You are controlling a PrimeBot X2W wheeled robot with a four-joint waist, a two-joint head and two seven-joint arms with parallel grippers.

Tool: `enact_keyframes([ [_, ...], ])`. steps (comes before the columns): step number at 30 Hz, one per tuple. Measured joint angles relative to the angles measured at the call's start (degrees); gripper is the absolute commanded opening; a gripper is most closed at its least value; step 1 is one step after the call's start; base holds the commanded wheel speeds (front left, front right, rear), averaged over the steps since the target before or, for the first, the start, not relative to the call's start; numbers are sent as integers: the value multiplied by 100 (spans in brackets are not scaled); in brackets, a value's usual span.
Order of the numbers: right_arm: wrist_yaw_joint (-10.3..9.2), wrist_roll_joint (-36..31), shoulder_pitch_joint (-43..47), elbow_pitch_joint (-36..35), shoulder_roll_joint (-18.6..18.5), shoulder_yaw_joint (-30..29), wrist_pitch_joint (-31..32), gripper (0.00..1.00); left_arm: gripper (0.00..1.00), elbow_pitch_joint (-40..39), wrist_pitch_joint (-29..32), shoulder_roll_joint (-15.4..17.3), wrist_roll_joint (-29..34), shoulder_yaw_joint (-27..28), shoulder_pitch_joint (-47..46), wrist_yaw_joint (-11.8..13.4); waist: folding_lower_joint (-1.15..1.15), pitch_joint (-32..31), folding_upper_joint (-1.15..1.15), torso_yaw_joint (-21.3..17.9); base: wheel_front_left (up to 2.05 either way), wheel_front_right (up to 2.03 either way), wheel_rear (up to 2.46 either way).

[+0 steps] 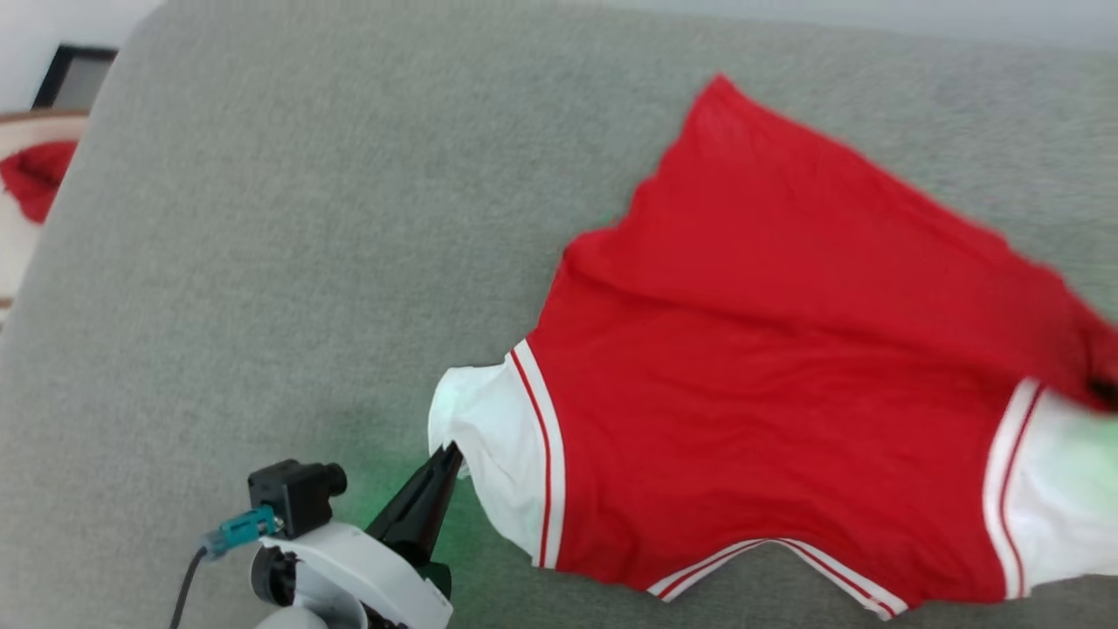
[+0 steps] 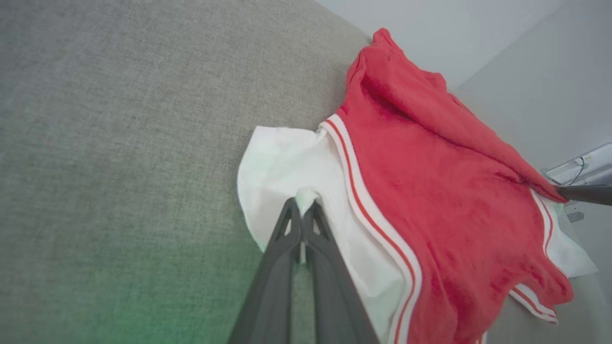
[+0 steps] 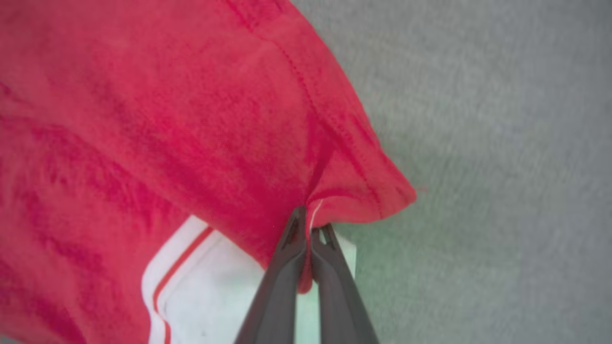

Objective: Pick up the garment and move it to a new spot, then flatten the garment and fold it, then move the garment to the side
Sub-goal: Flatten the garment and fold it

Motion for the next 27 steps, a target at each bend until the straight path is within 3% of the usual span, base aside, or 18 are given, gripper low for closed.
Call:
enact_keyframes([
  [12, 1, -289, 2286, -857, 868, -1178, -78, 0, 0, -277, 90, 143, -86, 25, 157, 125, 0, -386, 0, -373, 0, 0, 0],
  [18, 0, -396, 2500, -837, 1095, -1183, -377, 0, 0, -304, 91, 158, -99, 32, 196, 132, 0, -382, 0, -415, 0, 0, 0],
  [20, 0, -432, 2532, -801, 1128, -1169, -521, 45, 0, -305, 96, 180, -100, 34, 196, 132, 0, -378, 0, -429, 0, 0, 0],
  [21, 0, -432, 2535, -789, 1137, -1158, -568, 95, 0, -307, 96, 187, -101, 37, 196, 132, 0, -376, 0, -435, 0, 0, 0],
  [22, 0, -432, 2544, -791, 1137, -1138, -616, 100, 0, -308, 96, 191, -101, 43, 196, 133, 0, -376, 0, -442, 0, 0, 0],
  [27, 0, -488, 2584, -949, 1122, -1140, -709, 100, 0, -318, 94, 212, -109, 56, 197, 146, 0, -373, 0, -478, 0, 0, 0],
])
